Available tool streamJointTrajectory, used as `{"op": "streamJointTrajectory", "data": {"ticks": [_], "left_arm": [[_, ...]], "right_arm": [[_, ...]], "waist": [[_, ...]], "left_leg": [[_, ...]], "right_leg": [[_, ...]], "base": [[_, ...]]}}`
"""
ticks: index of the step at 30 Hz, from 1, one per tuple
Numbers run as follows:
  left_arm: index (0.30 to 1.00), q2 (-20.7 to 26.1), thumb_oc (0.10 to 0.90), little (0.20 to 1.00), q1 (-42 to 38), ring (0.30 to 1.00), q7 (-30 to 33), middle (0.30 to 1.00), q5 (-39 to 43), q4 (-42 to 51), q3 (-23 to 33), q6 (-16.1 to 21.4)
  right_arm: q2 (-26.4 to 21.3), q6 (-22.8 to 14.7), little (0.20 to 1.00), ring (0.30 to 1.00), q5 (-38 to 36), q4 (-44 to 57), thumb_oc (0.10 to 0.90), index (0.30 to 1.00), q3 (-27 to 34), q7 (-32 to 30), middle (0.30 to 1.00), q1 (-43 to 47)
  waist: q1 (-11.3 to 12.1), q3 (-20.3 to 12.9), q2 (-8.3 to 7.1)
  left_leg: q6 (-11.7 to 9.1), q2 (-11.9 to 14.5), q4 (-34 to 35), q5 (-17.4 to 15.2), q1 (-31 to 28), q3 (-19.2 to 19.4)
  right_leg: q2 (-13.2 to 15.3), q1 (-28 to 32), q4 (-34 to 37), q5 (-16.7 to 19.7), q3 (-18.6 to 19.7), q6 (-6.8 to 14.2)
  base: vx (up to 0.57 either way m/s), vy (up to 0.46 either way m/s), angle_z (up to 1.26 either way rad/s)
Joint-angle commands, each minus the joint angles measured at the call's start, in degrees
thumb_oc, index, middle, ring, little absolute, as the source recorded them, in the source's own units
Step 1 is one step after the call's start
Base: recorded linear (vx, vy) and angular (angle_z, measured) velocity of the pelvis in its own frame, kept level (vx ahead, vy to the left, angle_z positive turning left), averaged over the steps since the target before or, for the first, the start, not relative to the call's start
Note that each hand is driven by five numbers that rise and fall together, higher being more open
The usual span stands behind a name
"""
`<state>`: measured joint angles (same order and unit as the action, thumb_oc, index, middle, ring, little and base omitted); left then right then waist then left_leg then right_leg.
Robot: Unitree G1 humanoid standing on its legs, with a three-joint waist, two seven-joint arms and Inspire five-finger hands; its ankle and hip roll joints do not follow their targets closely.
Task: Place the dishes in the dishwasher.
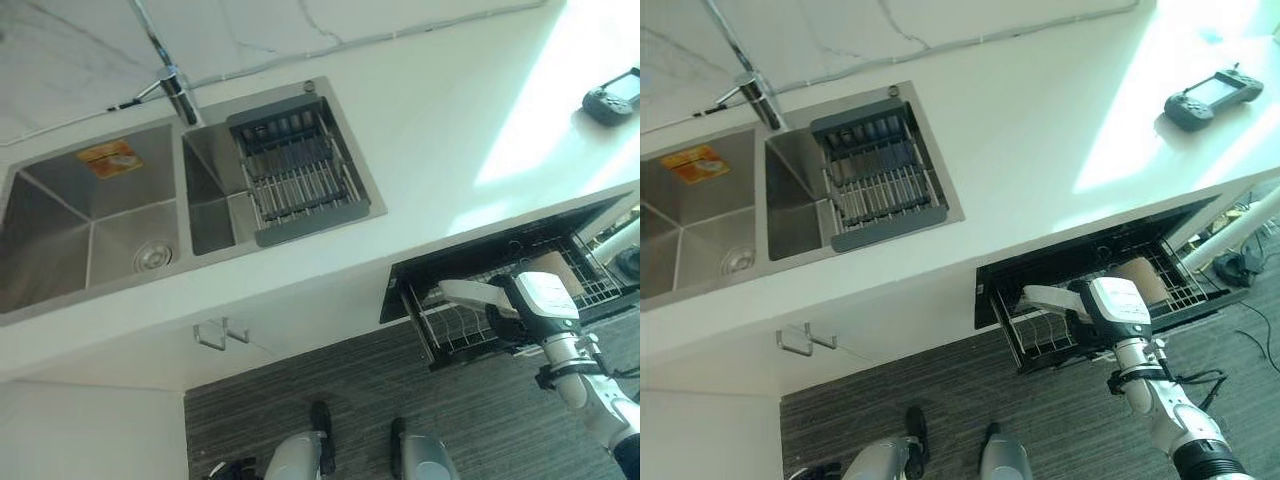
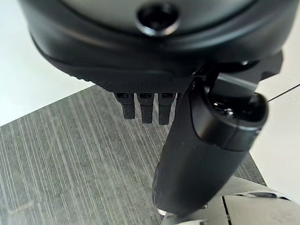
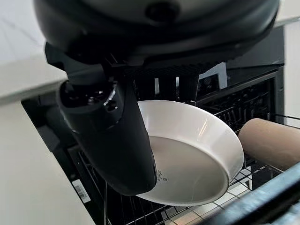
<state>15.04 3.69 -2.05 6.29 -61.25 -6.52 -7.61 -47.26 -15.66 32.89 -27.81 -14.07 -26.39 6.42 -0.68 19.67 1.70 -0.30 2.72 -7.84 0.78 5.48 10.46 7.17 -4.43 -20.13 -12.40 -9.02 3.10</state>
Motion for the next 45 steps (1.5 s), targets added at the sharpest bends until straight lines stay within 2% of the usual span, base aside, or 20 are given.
{"op": "streamJointTrajectory", "data": {"ticks": [1, 2, 3, 7, 10, 15, 17, 18, 20, 23, 25, 26, 28, 30, 37, 40, 45], "left_arm": [[0.900, 3.3, 0.800, 0.900, 0.5, 0.900, -0.4, 0.900, 1.6, 1.1, -1.8, -1.1], [0.900, 3.4, 0.800, 0.900, 0.5, 0.900, -0.4, 0.900, 1.8, 1.2, -1.9, -1.2], [0.900, 3.5, 0.800, 0.900, 0.1, 0.900, -0.2, 0.900, 2.6, 1.2, -2.6, -1.3], [0.900, 3.9, 0.800, 0.900, -0.7, 0.900, -0.2, 0.900, 3.4, 1.9, -3.0, -2.0], [0.900, 4.2, 0.800, 0.900, -1.2, 0.900, -0.1, 0.900, 4.2, 2.3, -3.3, -2.6], [0.900, 4.7, 0.800, 0.900, -2.0, 0.900, 0.3, 0.900, 4.4, 2.5, -4.0, -3.0], [0.900, 5.2, 0.800, 0.900, -2.5, 0.900, 0.2, 0.900, 4.9, 2.6, -4.2, -3.1], [0.900, 5.3, 0.800, 0.900, -2.8, 0.900, 0.2, 0.900, 4.8, 3.1, -4.1, -3.6], [0.900, 5.8, 0.800, 0.900, -3.5, 0.900, 0.4, 0.900, 5.7, 3.1, -4.4, -3.9], [0.900, 5.9, 0.800, 0.900, -4.4, 0.900, 0.6, 0.900, 6.9, 2.8, -5.0, -4.0], [0.900, 5.4, 0.800, 0.900, -5.0, 0.900, 1.0, 0.900, 7.9, 2.2, -6.1, -3.2], [0.900, 5.1, 0.800, 0.900, -6.1, 0.900, 1.4, 0.900, 9.7, 1.4, -7.4, -2.1], [0.900, 4.8, 0.800, 0.900, -7.2, 0.900, 1.8, 0.900, 10.5, 1.4, -8.0, -2.1], [0.900, 4.6, 0.800, 0.900, -8.0, 0.900, 1.9, 0.900, 11.2, 1.0, -8.4, -1.5], [0.900, 3.7, 0.800, 0.900, -10.4, 0.900, 2.7, 0.900, 14.5, 0.6, -10.4, -0.6], [0.900, 3.3, 0.800, 0.900, -11.2, 0.900, 2.7, 0.900, 15.4, 0.3, -11.1, 0.1], [0.900, 2.4, 0.800, 0.900, -12.3, 0.900, 3.5, 0.900, 17.2, 0.8, -12.3, 0.2]], "right_arm": [[-1.8, 1.5, 0.300, 0.300, -7.5, 2.9, 0.400, 0.300, 2.4, -2.5, 0.300, 9.3], [-1.8, 2.2, 0.300, 0.300, -8.9, 2.5, 0.400, 0.300, 2.2, -1.9, 0.300, 10.0], [-1.7, 4.6, 0.300, 0.300, -11.8, 1.3, 0.400, 0.300, 1.6, -0.5, 0.300, 12.4], [-2.0, 7.5, 0.300, 0.300, -14.0, -0.3, 0.400, 0.300, 1.5, 2.4, 0.300, 16.0], [-2.1, 12.2, 0.300, 0.300, -20.1, -2.3, 0.400, 0.300, 1.6, 7.0, 0.300, 19.1], [-0.8, 16.1, 0.300, 0.300, -20.7, -7.0, 0.400, 0.300, 0.8, 12.1, 0.300, 21.7], [-0.5, 17.2, 0.300, 0.300, -18.0, -9.0, 0.400, 0.300, 0.0, 14.4, 0.300, 23.0], [-0.6, 19.0, 0.300, 0.300, -18.4, -9.3, 0.400, 0.300, -0.5, 14.6, 0.300, 23.3], [-0.5, 21.5, 0.300, 0.300, -19.3, -11.0, 0.400, 0.300, -1.1, 13.1, 0.300, 24.5], [0.1, 25.3, 0.300, 0.300, -18.7, -14.9, 0.400, 0.300, -1.3, 6.1, 0.300, 26.3], [1.5, 27.7, 0.300, 0.300, -20.4, -17.7, 0.400, 0.300, -1.5, -1.1, 0.300, 27.3], [3.5, 29.6, 0.300, 0.300, -18.8, -19.9, 0.400, 0.300, -1.5, -5.8, 0.300, 29.3], [4.7, 31.9, 0.300, 0.300, -16.6, -21.1, 0.400, 0.300, -2.6, -9.6, 0.300, 30.9], [5.5, 33.6, 0.300, 0.300, -17.6, -22.9, 0.400, 0.300, -3.7, -13.8, 0.300, 32.6], [8.9, 38.3, 0.300, 0.300, -19.8, -25.7, 0.400, 0.300, -6.4, -20.9, 0.300, 35.8], [10.2, 38.4, 0.300, 0.300, -20.5, -26.9, 0.400, 0.300, -7.4, -23.1, 0.300, 36.8], [12.4, 37.8, 0.300, 0.300, -20.0, -28.2, 0.400, 0.300, -9.7, -22.9, 0.300, 39.0]], "waist": [[0.7, -1.4, -1.39], [0.9, -1.3, -1.30], [1.7, -0.8, -1.09], [2.5, 0.0, -0.92], [3.2, 0.8, -0.97], [4.1, 1.6, -1.22], [4.4, 2.1, -1.28], [4.6, 2.4, -1.31], [4.8, 2.9, -1.33], [5.0, 3.7, -1.12], [5.2, 4.5, -0.56], [5.3, 5.5, 0.23], [5.4, 6.4, 0.79], [5.7, 7.1, 1.21], [6.0, 9.0, 2.36], [6.1, 9.7, 2.74], [6.6, 10.1, 3.34]], "left_leg": [[0.8, 0.3, -9.3, -16.0, -0.9, -2.2], [0.7, 0.3, -9.3, -15.9, -0.6, -2.4], [0.3, 0.4, -9.3, -15.4, 0.1, -2.8], [0.0, 0.6, -9.3, -14.7, 1.1, -3.1], [-0.1, 0.5, -9.3, -14.3, 1.4, -3.4], [0.0, 0.4, -9.3, -14.0, 1.4, -3.6], [0.2, 0.3, -9.3, -13.9, 1.4, -3.8], [0.3, 0.2, -9.3, -13.8, 1.6, -3.9], [0.5, 0.0, -9.3, -13.8, 1.9, -4.3], [0.7, -0.3, -9.3, -13.7, 2.5, -4.8], [1.0, -0.7, -9.3, -13.7, 2.9, -5.1], [1.2, -0.9, -9.3, -13.5, 3.9, -5.2], [1.4, -1.1, -9.3, -13.3, 4.8, -5.3], [1.4, -1.3, -9.3, -13.0, 5.7, -5.3], [1.6, -1.6, -9.3, -12.1, 8.0, -5.2], [1.7, -1.8, -9.3, -11.7, 9.0, -5.4], [1.8, -2.1, -9.3, -11.0, 11.0, -5.6]], "right_leg": [[-1.3, -1.0, 2.9, -1.6, -2.7, 0.3], [-1.4, -1.0, 2.9, -1.6, -2.9, 0.2], [-1.4, -1.1, 2.9, -1.7, -3.4, 0.0], [-1.4, -1.4, 2.9, -1.6, -4.1, -0.3], [-1.4, -1.3, 2.9, -1.5, -4.5, -0.6], [-1.3, -1.0, 2.9, -1.2, -4.9, -0.7], [-1.3, -1.0, 2.9, -1.0, -4.8, -0.7], [-1.3, -1.2, 2.9, -0.8, -4.8, -0.7], [-1.5, -1.5, 2.9, -0.6, -4.5, -0.7], [-1.7, -2.1, 2.9, -0.1, -4.0, -0.7], [-1.8, -2.6, 2.9, 0.1, -3.7, -0.6], [-1.8, -3.7, 2.9, 0.4, -3.3, -0.6], [-1.9, -4.6, 2.9, 0.7, -3.1, -0.7], [-1.8, -5.4, 2.9, 0.9, -3.1, -0.6], [-1.5, -7.7, 2.9, 1.8, -3.4, -0.6], [-1.4, -8.8, 2.9, 2.2, -3.5, -0.7], [-1.3, -10.6, 2.9, 2.8, -3.8, -0.9]], "base": [[-0.02, -0.002, 0.20], [-0.03, -0.003, 0.36], [-0.04, 0.000, 0.35], [-0.04, 0.012, 0.21], [-0.01, 0.014, 0.11], [0.00, 0.004, 0.06], [0.02, -0.004, 0.08], [0.00, -0.008, 0.09], [0.00, -0.004, 0.03], [0.00, 0.000, 0.00], [-0.05, 0.053, -0.06], [-0.10, 0.085, -0.08], [-0.11, 0.064, -0.07], [-0.09, 0.040, 0.02], [-0.05, 0.044, -0.01], [-0.03, 0.039, 0.00], [-0.01, 0.029, 0.00]]}}
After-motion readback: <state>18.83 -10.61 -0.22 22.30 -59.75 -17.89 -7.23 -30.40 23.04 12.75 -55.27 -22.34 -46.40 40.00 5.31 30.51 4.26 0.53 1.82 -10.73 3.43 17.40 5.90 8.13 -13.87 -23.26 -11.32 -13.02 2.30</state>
